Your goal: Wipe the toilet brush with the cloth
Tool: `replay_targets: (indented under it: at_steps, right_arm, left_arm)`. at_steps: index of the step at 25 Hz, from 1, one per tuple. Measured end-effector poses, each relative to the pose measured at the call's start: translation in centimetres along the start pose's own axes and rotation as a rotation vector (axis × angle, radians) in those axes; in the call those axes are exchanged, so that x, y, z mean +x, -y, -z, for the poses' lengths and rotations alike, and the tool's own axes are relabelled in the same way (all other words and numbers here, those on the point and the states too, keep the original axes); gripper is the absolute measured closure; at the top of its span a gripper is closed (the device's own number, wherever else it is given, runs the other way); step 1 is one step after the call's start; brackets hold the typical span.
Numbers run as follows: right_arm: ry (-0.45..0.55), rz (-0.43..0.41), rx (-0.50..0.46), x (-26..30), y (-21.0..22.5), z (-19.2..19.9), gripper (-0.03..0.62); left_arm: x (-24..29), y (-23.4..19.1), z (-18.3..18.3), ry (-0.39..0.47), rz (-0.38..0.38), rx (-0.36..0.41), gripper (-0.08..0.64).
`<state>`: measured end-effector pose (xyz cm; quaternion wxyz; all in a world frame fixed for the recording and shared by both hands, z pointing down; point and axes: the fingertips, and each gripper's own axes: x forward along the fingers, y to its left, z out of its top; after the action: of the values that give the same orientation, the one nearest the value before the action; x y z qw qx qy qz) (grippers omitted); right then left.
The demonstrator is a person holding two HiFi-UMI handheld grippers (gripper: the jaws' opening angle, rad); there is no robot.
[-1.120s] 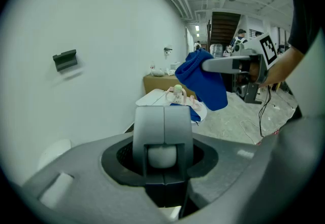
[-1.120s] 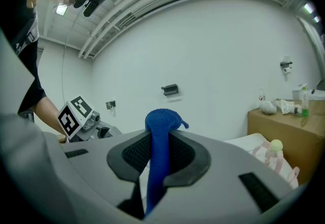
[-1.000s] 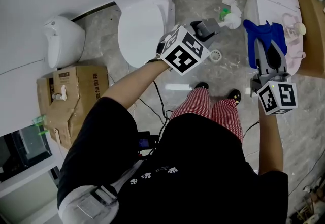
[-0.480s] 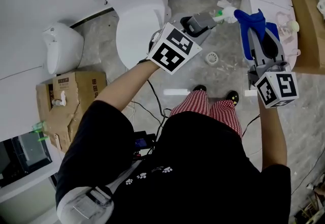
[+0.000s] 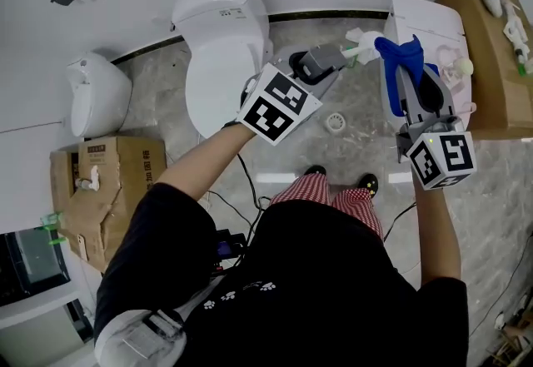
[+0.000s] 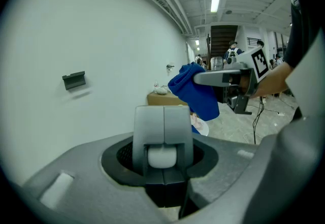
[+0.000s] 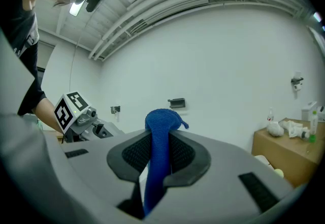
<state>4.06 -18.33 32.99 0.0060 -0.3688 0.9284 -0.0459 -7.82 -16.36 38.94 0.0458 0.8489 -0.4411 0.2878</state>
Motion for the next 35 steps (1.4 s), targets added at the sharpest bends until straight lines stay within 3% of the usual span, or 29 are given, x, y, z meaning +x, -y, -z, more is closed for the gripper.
replay_targets:
  at_steps: [15, 35]
  right_arm:
    - [0.085, 0.027, 0.002, 0.5, 1.3, -5.0, 0.528]
    - [0.185, 0.05, -0.036, -1.4, 0.7, -9.4, 0.528]
  left_arm:
    - [-2.7, -1.3, -5.4, 0.14, -0.018, -0.06, 0.393]
    - [-6.7, 0.3, -11.0, 0.317, 0.034, -0.082, 0.393]
